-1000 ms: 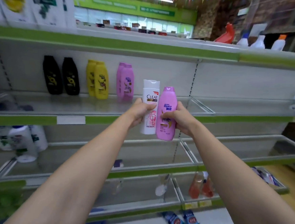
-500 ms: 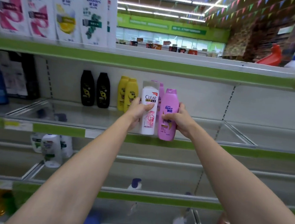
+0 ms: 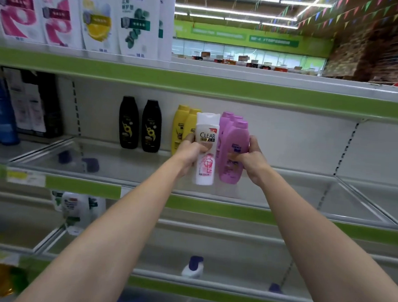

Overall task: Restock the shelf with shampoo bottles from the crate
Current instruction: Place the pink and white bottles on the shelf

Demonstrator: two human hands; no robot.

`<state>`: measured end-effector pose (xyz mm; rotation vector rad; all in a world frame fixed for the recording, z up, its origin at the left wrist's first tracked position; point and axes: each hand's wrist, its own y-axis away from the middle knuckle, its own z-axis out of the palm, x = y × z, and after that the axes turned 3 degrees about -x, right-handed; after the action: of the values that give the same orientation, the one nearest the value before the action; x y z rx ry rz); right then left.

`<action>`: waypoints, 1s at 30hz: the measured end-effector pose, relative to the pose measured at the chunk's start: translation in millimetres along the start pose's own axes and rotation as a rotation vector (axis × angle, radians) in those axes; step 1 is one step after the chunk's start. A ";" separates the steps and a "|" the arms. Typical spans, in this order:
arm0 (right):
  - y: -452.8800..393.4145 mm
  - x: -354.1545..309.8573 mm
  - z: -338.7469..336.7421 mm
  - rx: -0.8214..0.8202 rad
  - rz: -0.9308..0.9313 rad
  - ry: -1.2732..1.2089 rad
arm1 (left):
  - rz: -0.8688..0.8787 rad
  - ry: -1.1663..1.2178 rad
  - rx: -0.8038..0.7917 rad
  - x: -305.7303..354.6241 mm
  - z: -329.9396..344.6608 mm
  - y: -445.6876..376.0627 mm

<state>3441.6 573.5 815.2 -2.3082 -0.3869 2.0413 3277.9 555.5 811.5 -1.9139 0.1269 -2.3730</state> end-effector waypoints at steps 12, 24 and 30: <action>8.7 -3.9 -13.2 0.017 0.056 0.029 | 0.038 -0.017 -0.064 6.7 17.8 16.8; 70.5 5.1 -77.3 0.015 0.124 0.067 | 0.021 -0.030 -0.169 -13.8 106.2 33.2; 57.5 12.2 -103.3 0.012 0.091 0.121 | 0.062 -0.090 -0.216 -26.9 139.5 12.1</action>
<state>3553.5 534.5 806.4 -2.4706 -0.2686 1.9220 3420.1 545.6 813.5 -2.0709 0.4463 -2.3110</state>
